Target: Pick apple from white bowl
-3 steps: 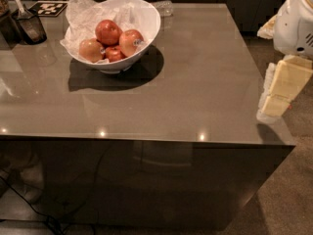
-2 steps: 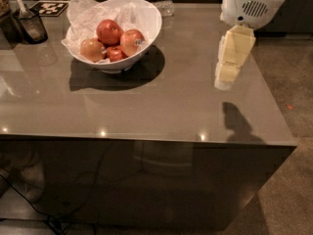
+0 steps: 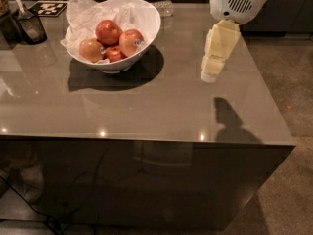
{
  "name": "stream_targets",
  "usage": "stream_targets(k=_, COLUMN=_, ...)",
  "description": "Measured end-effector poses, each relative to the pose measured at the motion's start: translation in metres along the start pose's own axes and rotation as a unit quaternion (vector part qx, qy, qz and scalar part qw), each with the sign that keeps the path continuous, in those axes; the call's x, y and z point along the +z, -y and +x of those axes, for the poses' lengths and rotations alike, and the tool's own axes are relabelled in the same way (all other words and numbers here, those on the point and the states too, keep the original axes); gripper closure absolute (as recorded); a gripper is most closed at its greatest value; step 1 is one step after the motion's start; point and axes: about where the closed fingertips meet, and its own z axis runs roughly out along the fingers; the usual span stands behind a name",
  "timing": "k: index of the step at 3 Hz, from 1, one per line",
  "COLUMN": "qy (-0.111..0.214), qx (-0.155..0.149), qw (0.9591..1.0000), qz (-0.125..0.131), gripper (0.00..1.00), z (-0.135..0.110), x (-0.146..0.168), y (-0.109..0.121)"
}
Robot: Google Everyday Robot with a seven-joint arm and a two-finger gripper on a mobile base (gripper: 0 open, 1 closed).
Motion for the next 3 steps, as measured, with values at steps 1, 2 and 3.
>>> stream_targets(k=1, qy=0.003, qx=0.015, qw=0.9998, qz=-0.015, gripper=0.00, z=-0.031, x=0.017, y=0.021)
stream_targets(k=2, qy=0.008, qx=0.006, qw=0.9996, qz=-0.026, gripper=0.00, z=-0.074, x=0.029, y=0.038)
stream_targets(k=3, qy=0.023, qx=0.001, qw=0.9996, qz=-0.016, gripper=0.00, z=-0.092, x=0.029, y=0.047)
